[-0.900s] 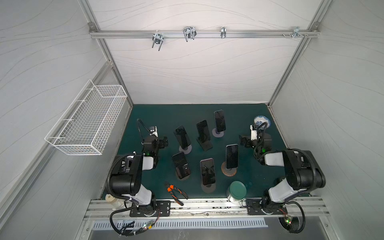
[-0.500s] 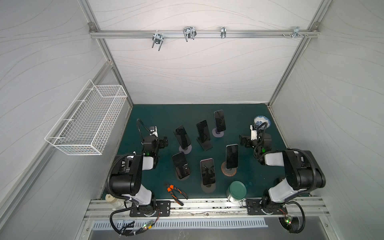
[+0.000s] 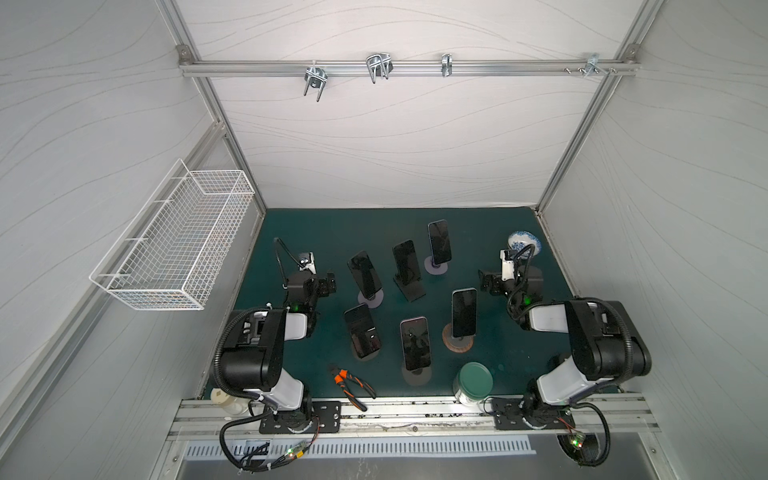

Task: Remove the phone from the phone stand

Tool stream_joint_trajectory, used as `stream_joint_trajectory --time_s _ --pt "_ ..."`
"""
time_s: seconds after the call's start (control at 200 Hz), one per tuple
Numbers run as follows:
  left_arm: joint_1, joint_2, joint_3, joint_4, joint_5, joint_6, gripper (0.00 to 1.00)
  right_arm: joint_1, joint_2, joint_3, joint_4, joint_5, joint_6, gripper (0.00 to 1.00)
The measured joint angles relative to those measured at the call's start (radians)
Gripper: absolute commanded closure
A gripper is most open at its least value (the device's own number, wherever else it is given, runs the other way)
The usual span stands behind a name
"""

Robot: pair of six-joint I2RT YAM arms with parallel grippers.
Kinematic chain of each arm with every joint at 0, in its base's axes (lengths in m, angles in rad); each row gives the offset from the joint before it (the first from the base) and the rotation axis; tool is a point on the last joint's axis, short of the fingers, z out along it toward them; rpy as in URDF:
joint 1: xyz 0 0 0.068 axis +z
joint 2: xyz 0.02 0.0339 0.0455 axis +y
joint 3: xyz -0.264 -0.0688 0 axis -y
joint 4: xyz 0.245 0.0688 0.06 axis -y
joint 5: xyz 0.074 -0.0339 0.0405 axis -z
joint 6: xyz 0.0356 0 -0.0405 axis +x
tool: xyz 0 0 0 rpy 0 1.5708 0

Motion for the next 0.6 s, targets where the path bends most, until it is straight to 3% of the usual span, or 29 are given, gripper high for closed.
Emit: stream_joint_trajectory --time_s 0.6 --pt "0.000 -0.001 0.002 -0.008 -0.016 -0.005 0.00 -0.001 -0.039 0.005 -0.056 0.009 0.006 0.01"
